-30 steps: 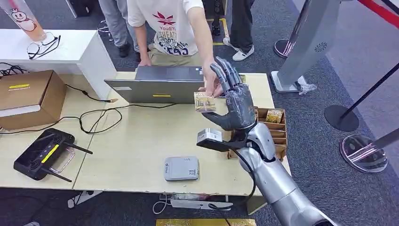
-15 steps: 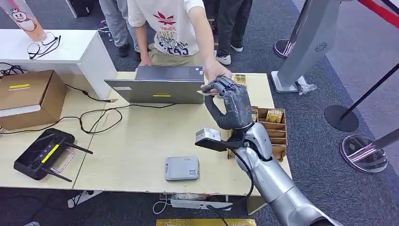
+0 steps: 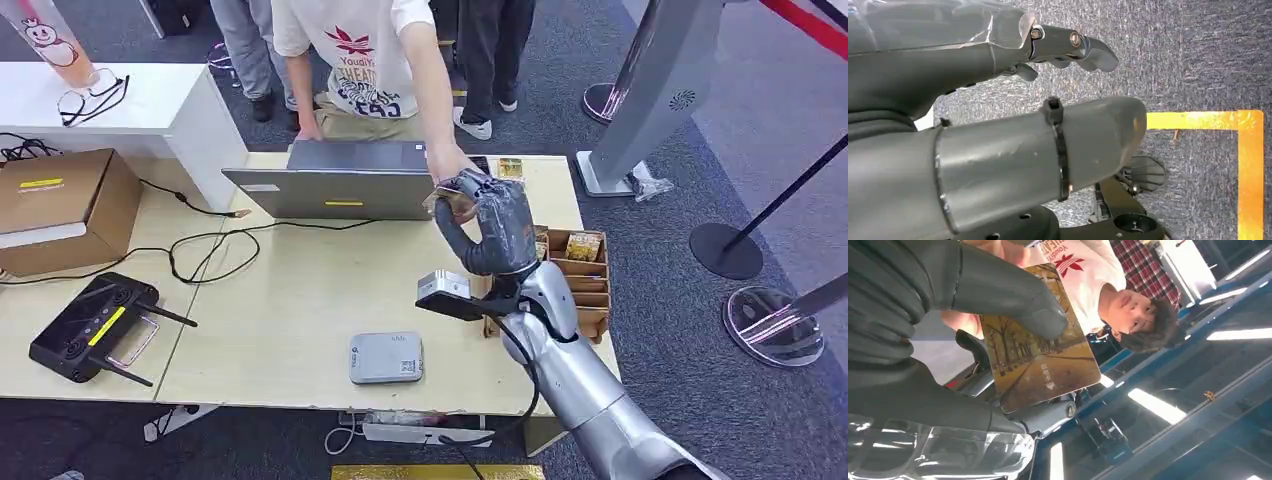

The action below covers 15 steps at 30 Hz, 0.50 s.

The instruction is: Pass the card to the sensor for recognition and then transmit it.

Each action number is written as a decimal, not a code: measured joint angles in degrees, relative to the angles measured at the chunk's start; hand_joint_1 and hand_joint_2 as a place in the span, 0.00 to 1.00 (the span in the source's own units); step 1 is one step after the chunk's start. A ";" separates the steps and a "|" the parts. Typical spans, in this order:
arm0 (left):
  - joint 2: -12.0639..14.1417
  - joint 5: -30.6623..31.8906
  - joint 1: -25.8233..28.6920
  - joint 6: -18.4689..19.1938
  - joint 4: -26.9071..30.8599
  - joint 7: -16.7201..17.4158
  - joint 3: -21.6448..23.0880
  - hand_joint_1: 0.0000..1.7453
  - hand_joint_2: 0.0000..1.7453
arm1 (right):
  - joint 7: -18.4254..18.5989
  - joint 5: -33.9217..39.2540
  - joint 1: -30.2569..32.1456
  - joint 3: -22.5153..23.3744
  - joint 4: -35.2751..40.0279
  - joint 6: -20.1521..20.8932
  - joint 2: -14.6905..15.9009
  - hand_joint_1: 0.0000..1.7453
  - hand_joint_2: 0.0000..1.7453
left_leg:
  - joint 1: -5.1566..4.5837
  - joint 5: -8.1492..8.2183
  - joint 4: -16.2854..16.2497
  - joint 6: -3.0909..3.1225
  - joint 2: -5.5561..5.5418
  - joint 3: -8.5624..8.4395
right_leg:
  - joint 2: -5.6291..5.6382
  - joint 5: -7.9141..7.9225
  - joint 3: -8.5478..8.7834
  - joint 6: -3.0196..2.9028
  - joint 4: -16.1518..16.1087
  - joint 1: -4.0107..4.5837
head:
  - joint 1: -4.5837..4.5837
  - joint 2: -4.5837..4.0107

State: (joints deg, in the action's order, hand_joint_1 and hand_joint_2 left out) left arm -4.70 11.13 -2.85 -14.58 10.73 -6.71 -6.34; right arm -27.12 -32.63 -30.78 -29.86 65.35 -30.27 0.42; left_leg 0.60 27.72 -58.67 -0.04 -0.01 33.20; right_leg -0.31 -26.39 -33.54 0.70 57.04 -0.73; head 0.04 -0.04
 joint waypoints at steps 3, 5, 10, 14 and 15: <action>0.02 0.00 0.00 0.00 0.00 0.02 0.00 0.00 0.00 | 0.00 0.00 0.00 -0.07 -0.02 0.00 0.00 0.94 1.00 | 0.00 0.00 0.00 0.00 0.00 0.00 | 0.00 0.00 0.00 0.00 0.00 0.00 | -0.02 0.00; 0.02 0.00 0.00 0.00 0.00 0.02 0.00 0.00 0.00 | 0.00 0.00 -0.01 -0.09 -0.13 -0.04 0.00 0.94 1.00 | 0.00 0.00 0.00 0.00 0.00 0.00 | 0.00 0.00 0.00 0.00 0.00 0.00 | 0.00 0.00; 0.02 0.00 0.01 0.11 0.00 0.02 0.00 0.00 0.00 | -0.07 0.29 -0.08 -0.13 -0.31 0.02 -0.15 1.00 1.00 | 0.00 0.00 0.00 0.00 0.00 0.00 | 0.01 0.00 0.00 0.00 0.00 0.00 | 0.00 0.00; 0.09 -0.09 0.04 0.26 0.00 0.02 0.00 0.00 0.00 | -1.03 4.09 -0.37 -0.18 -0.63 1.66 -0.46 1.00 1.00 | 0.00 0.00 0.00 0.00 0.00 0.00 | 0.00 0.00 0.00 0.00 0.00 0.00 | 0.00 0.00; 0.09 -0.15 0.05 0.28 0.00 0.00 0.00 0.00 0.00 | -1.25 5.53 -0.43 -0.18 -0.63 2.56 -0.55 1.00 1.00 | 0.00 0.00 0.00 0.00 0.00 0.00 | 0.00 0.00 0.00 0.00 0.00 0.00 | 0.00 0.00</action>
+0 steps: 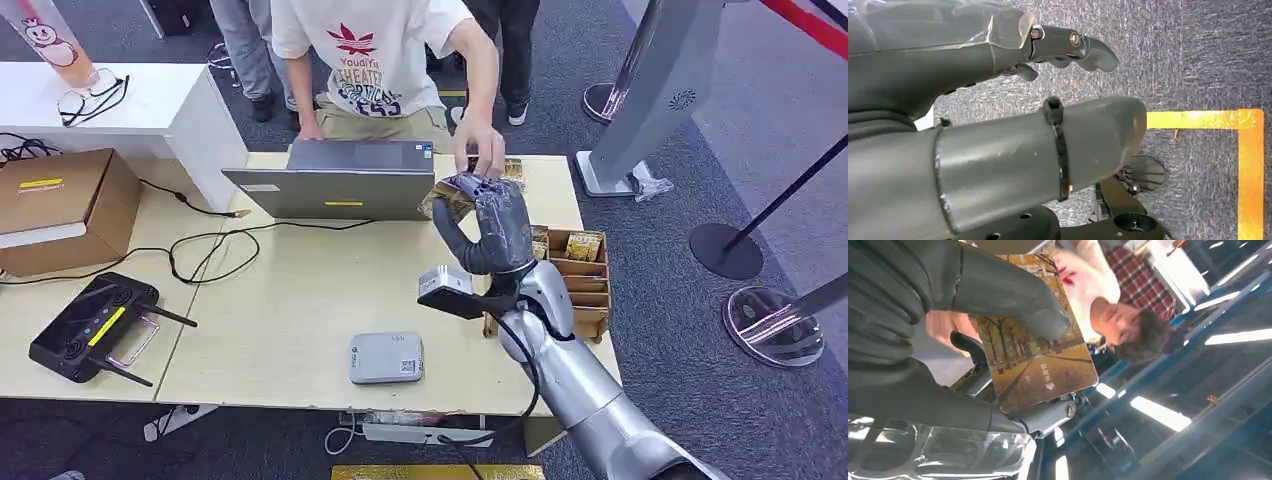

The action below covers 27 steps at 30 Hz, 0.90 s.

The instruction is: Pass the card to the sensor for recognition and then transmit it.

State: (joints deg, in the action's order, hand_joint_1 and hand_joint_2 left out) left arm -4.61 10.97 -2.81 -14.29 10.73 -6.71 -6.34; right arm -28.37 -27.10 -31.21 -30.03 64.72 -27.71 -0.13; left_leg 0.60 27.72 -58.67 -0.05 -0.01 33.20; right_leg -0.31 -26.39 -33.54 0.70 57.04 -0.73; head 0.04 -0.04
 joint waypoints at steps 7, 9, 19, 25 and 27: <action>0.17 -0.20 0.12 0.77 0.00 -0.04 -0.02 0.00 0.00 | -0.98 16.66 -0.12 0.13 0.48 13.58 -0.26 1.00 1.00 | 0.00 0.00 0.00 0.00 0.00 -0.01 | 0.01 0.00 0.00 0.00 0.00 0.00 | 0.00 0.00; 0.24 -0.37 0.22 0.85 0.00 -0.04 -0.02 0.00 0.00 | -0.94 20.42 -0.12 0.17 0.88 17.14 -0.26 1.00 1.00 | 0.00 0.00 0.00 0.00 0.01 -0.01 | 0.01 0.00 0.00 0.00 0.00 0.00 | 0.00 0.00; 0.39 -0.90 0.41 0.98 0.00 -0.18 -0.44 0.00 0.00 | 2.49 31.89 0.74 -1.09 1.88 31.36 -0.24 1.00 1.00 | 0.00 0.00 0.00 0.00 0.01 -0.02 | 0.01 0.00 -0.01 0.00 0.00 0.00 | 0.00 0.00; 0.37 -0.85 0.37 1.05 0.00 -0.15 -0.46 0.00 0.00 | 3.63 33.02 2.72 -4.90 -0.22 34.97 -0.17 1.00 1.00 | 0.01 0.00 0.00 0.00 0.01 -0.01 | 0.01 0.00 -0.01 0.00 0.00 0.00 | 0.00 0.00; 0.39 -0.85 0.37 1.09 0.00 -0.15 -0.46 0.00 0.00 | 3.76 33.79 3.07 -6.05 -1.46 35.45 -0.17 1.00 1.00 | 0.01 0.00 0.00 0.00 0.01 -0.01 | 0.01 0.00 -0.01 0.00 0.00 0.01 | -0.02 0.00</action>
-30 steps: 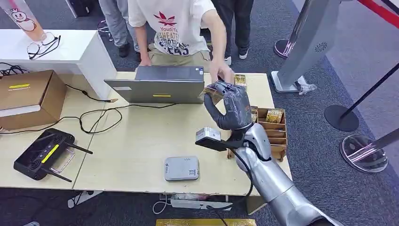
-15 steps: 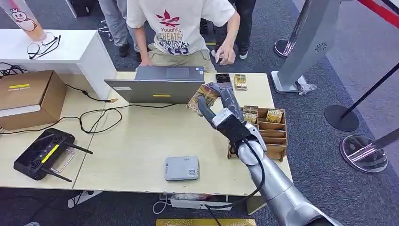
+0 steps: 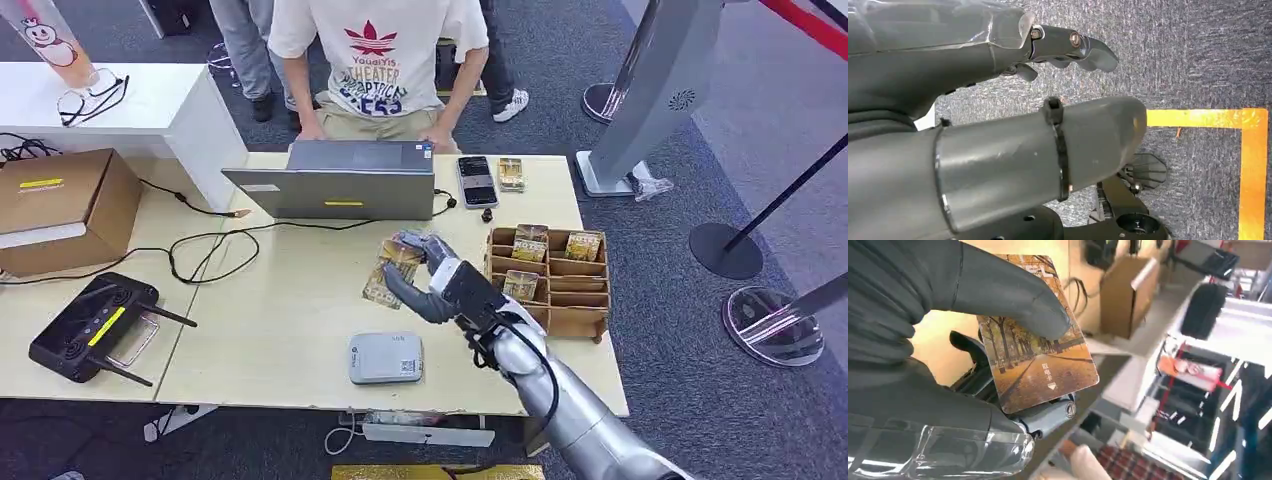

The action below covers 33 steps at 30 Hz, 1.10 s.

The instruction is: Pass the card to the sensor for recognition and then transmit it.

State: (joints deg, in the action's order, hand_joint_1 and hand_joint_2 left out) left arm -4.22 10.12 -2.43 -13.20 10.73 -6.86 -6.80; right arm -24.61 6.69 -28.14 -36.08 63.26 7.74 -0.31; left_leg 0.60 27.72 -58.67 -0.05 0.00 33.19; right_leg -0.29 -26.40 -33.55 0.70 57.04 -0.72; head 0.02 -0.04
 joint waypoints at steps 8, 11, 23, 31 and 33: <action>0.00 0.00 0.04 0.26 0.00 0.00 -0.02 0.00 0.00 | 0.55 1.64 0.28 -2.69 -6.54 0.61 -0.13 1.00 1.00 | 0.00 0.00 0.00 0.00 -0.01 0.01 | -0.01 0.00 0.00 0.00 0.00 0.00 | 0.02 0.00; 0.00 0.19 0.00 0.33 0.00 0.00 -0.02 0.00 0.00 | 0.33 2.14 -0.06 -2.98 -9.55 -0.41 -0.20 1.00 1.00 | 0.00 0.00 0.00 0.00 -0.02 0.00 | -0.03 0.00 0.01 0.00 0.00 0.00 | 0.00 0.00; 0.00 0.33 0.00 0.31 0.00 0.15 -0.02 0.00 0.00 | -0.94 2.89 -1.05 -2.25 -17.34 -3.15 -0.07 1.00 1.00 | 0.00 0.00 0.00 0.00 0.00 -0.01 | 0.00 0.00 0.00 0.00 0.00 0.00 | 0.02 0.00; 0.00 0.44 0.04 0.20 0.00 -0.17 -0.02 0.00 0.00 | -1.99 2.89 -1.38 -1.88 -21.44 -3.45 -0.07 1.00 1.00 | 0.00 0.00 0.00 0.00 0.00 0.00 | 0.00 0.00 0.01 0.00 0.00 0.00 | 0.02 0.00; 0.00 0.52 0.07 -0.02 0.00 -0.17 -0.02 0.00 0.00 | -2.38 2.93 -1.48 -1.66 -22.64 -3.45 -0.07 1.00 1.00 | 0.00 0.00 0.00 0.00 -0.01 0.00 | -0.01 0.00 0.01 0.00 0.00 0.00 | 0.00 0.00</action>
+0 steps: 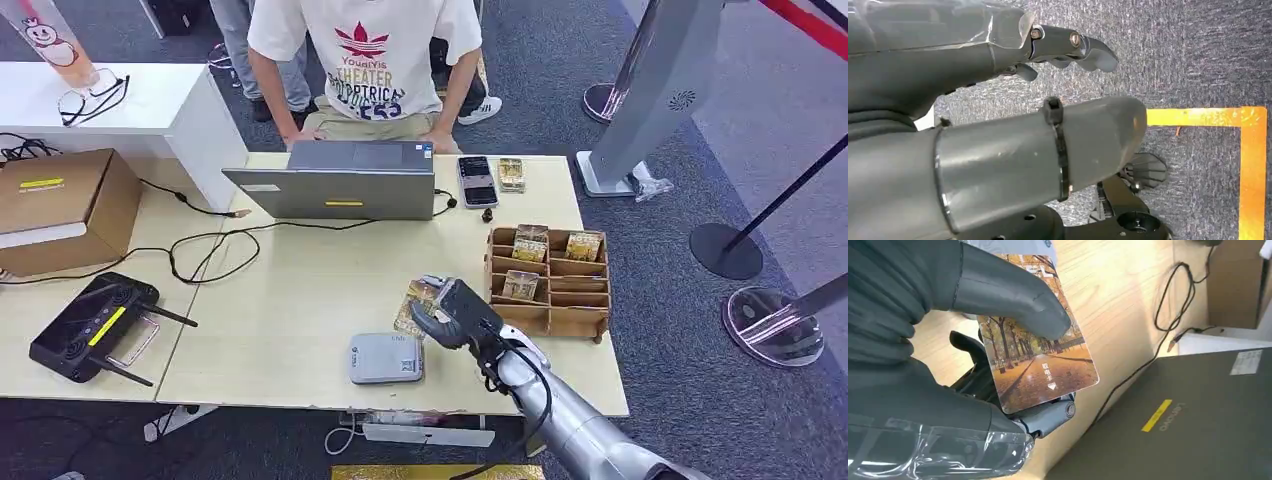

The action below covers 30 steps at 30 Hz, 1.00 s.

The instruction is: Pass the card to the sensor for recognition and then transmit it.

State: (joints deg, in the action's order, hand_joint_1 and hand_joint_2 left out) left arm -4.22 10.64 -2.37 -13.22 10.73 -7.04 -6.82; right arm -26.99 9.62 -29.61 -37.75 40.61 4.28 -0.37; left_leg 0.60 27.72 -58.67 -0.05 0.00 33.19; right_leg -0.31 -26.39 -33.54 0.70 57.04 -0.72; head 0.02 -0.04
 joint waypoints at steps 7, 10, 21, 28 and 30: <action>0.00 0.35 -0.01 -0.11 0.00 0.00 0.00 0.00 0.00 | -0.20 0.00 0.01 0.15 -2.97 1.07 -0.04 1.00 1.00 | 0.00 0.00 0.00 0.00 0.00 0.00 | 0.00 0.00 0.00 0.00 0.00 0.00 | 0.02 0.00; 0.00 0.48 -0.02 -0.09 0.00 0.00 0.00 0.00 0.00 | -0.13 0.00 0.02 0.15 -4.05 1.77 -0.31 1.00 1.00 | 0.00 0.00 0.00 0.00 0.01 0.00 | 0.01 0.00 0.00 0.00 0.00 0.00 | 0.02 0.00; 0.00 0.66 -0.03 -0.11 0.00 0.00 0.00 0.00 0.00 | -0.02 0.11 0.02 0.13 -6.91 2.58 -1.29 1.00 1.00 | 0.00 0.00 0.00 0.00 0.01 0.00 | 0.01 0.00 0.00 0.00 0.00 0.00 | 0.02 0.00; 0.00 0.70 -0.03 -0.11 0.00 0.00 0.00 0.00 0.00 | 0.07 0.17 0.02 0.13 -7.68 2.80 -1.51 1.00 1.00 | 0.00 0.00 0.00 0.00 0.01 0.00 | 0.01 0.00 0.00 0.00 0.00 0.00 | 0.02 0.00; 0.00 0.85 -0.03 -0.11 -0.02 0.00 0.00 0.00 0.00 | 0.04 0.17 0.02 0.13 -7.94 3.06 -1.70 1.00 1.00 | 0.00 0.00 0.00 0.00 0.01 0.00 | 0.01 0.00 0.00 0.00 0.00 0.00 | 0.02 0.00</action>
State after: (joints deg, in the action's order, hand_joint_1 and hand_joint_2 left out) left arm -4.22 11.50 -2.40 -13.33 10.71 -7.04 -6.82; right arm -26.95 9.79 -29.60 -37.62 32.68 7.34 -2.07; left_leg 0.60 27.72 -58.67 -0.05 0.00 33.19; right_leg -0.29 -26.39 -33.55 0.70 57.04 -0.72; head 0.04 -0.04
